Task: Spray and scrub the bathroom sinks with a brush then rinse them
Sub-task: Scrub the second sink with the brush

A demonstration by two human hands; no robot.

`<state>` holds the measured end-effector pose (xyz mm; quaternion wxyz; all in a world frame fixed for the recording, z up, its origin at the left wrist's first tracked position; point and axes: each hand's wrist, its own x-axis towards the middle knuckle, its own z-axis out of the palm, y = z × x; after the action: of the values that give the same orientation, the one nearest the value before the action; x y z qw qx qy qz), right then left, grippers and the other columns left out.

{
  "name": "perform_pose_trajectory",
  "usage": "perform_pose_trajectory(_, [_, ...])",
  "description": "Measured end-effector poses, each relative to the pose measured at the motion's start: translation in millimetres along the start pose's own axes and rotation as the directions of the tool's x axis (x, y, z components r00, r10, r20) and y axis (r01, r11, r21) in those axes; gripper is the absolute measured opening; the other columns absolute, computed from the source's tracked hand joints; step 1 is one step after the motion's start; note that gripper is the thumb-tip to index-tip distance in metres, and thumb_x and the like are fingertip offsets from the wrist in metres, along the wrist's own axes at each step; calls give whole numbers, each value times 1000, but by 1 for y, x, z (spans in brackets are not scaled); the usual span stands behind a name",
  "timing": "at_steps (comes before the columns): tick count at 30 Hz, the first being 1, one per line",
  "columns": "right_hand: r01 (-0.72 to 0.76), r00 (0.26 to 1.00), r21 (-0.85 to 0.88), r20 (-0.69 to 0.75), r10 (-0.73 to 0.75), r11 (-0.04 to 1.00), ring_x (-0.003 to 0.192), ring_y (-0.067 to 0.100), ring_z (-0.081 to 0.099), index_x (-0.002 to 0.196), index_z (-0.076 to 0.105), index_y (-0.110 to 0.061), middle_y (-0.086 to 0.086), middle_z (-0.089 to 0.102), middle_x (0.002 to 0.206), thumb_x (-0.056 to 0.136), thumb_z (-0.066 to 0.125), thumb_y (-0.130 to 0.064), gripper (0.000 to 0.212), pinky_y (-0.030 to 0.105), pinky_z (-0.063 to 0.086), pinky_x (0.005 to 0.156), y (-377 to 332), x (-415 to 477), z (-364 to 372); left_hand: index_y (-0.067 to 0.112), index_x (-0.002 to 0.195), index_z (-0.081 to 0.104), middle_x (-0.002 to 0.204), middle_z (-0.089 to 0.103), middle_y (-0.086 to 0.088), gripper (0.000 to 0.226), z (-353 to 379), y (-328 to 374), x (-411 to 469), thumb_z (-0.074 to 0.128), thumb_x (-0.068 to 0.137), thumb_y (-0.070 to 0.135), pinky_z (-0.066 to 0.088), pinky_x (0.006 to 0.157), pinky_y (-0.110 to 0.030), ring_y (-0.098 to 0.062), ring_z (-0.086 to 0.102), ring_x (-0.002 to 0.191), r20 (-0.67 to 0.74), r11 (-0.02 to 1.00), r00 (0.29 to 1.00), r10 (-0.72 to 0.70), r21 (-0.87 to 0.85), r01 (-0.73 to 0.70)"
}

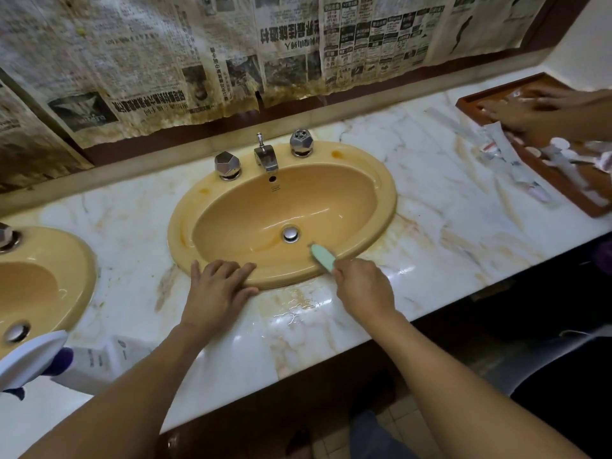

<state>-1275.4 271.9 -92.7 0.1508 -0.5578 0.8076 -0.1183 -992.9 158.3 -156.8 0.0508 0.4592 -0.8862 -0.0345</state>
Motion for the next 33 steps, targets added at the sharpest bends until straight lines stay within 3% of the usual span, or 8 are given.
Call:
perform_pose_trajectory(6, [21,1000,-40,16,-20,999,86,33,65,103,70,-19,8,67,93,100,52,-19,18,35,44,63,0,6,-1,45,141,45,124,58,11,69,-16,32,26,19,92,86,18,110,-71,-28,56,120,240,995,969,-50,97,28])
perform_pose_trajectory(11, [-233,969,74,-65,238,970,90,39,63,105,74,-17,13,69,95,101,53,-24,22,35,48,69,54,30,-33,43,131,54,112,60,10,67,-2,37,17,22,91,87,19,110,-73,-23,58,110,89,996,995,-45,80,38])
perform_pose_trajectory(17, [-46,999,2,-12,47,999,93,34,64,117,68,-18,9,69,100,105,47,-27,26,34,42,66,22,13,-10,40,123,65,108,62,8,63,7,40,16,38,89,85,18,114,-65,-22,57,105,-67,998,997,-44,51,47])
perform_pose_trajectory(20, [-88,994,257,-44,103,962,95,31,66,113,72,-12,6,74,99,101,56,-24,24,36,49,72,18,3,-3,39,122,66,107,62,7,63,7,39,15,39,88,85,19,114,-64,-22,58,103,-89,998,995,-50,44,54])
perform_pose_trajectory(22, [-238,956,518,-27,294,822,91,24,69,109,77,-15,0,76,96,98,61,-23,22,34,52,80,23,1,-7,39,122,67,106,62,7,63,7,40,15,39,88,85,20,115,-64,-21,58,103,-91,998,994,-55,39,59])
perform_pose_trajectory(25, [-445,772,827,159,616,344,55,19,57,98,76,-23,2,71,77,98,57,-22,20,38,50,59,30,-13,-13,38,121,67,106,63,7,62,9,39,15,41,88,84,20,115,-64,-21,58,102,-110,998,993,-53,38,58])
perform_pose_trajectory(27, [-471,696,871,272,664,137,49,20,47,91,74,-15,9,64,74,99,53,-14,22,34,41,51,26,-25,-8,38,122,67,106,63,7,62,10,39,14,41,89,84,20,115,-63,-21,59,101,-116,998,992,-48,38,53])
perform_pose_trajectory(33, [-505,701,863,391,596,27,62,24,39,88,73,-12,9,54,71,99,48,-6,28,29,33,47,-19,-29,20,39,123,66,105,62,8,63,9,40,14,41,88,84,19,115,-62,-20,57,101,-116,998,992,-55,22,58])
